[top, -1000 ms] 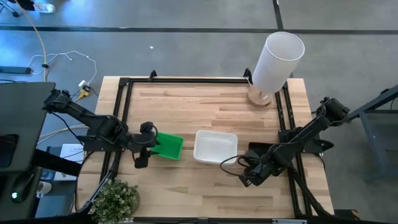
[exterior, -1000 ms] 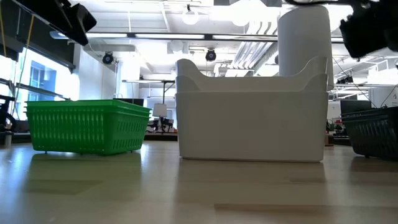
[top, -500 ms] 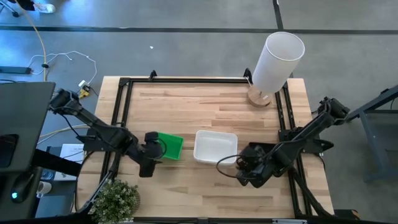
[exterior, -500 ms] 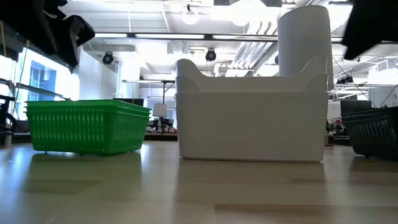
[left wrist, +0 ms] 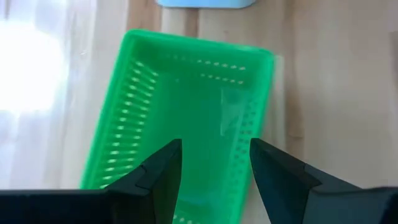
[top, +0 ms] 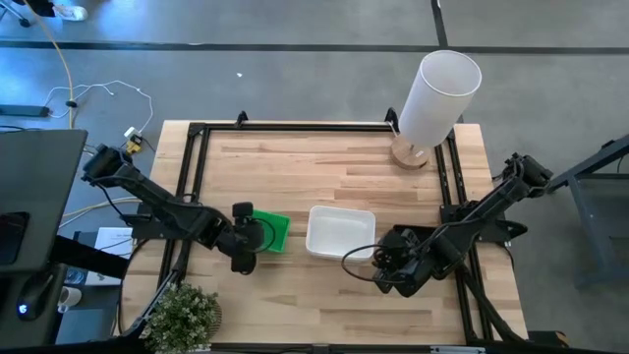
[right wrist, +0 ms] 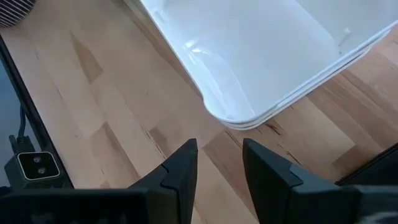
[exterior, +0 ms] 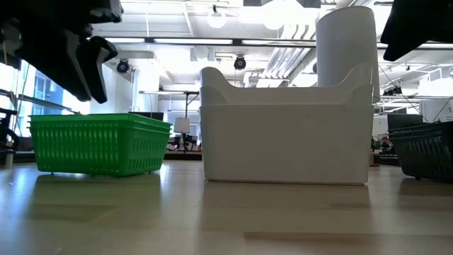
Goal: Stack baskets by color
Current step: Return to Home Position
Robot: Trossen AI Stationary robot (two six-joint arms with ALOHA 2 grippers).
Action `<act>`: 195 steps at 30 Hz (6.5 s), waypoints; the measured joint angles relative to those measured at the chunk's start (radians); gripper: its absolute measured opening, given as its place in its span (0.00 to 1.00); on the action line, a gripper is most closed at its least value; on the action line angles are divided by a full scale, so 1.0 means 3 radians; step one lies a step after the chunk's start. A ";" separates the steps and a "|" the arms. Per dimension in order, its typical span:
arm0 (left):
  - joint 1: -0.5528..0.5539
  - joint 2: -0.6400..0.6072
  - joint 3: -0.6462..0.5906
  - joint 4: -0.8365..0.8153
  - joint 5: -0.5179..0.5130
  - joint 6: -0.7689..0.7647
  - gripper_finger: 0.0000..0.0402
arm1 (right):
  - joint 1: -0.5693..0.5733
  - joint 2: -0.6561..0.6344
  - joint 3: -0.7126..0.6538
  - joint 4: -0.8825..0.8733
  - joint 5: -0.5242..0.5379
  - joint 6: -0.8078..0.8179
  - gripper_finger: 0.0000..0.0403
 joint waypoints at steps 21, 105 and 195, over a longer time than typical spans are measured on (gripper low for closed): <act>0.0217 0.0320 0.0000 -0.0317 0.0465 -0.0077 0.44 | 0.0000 0.0000 0.0001 -0.0033 0.0005 -0.0050 0.29; 0.0631 -0.3968 -0.1903 0.1218 0.0870 0.0852 0.44 | -0.0754 -0.4154 -0.2879 0.2391 -0.0581 -0.4065 0.29; 0.0631 -0.4178 -0.2550 0.2098 0.0924 0.0976 0.44 | -0.0753 -0.4796 -0.3560 0.2717 -0.0900 -0.4125 0.29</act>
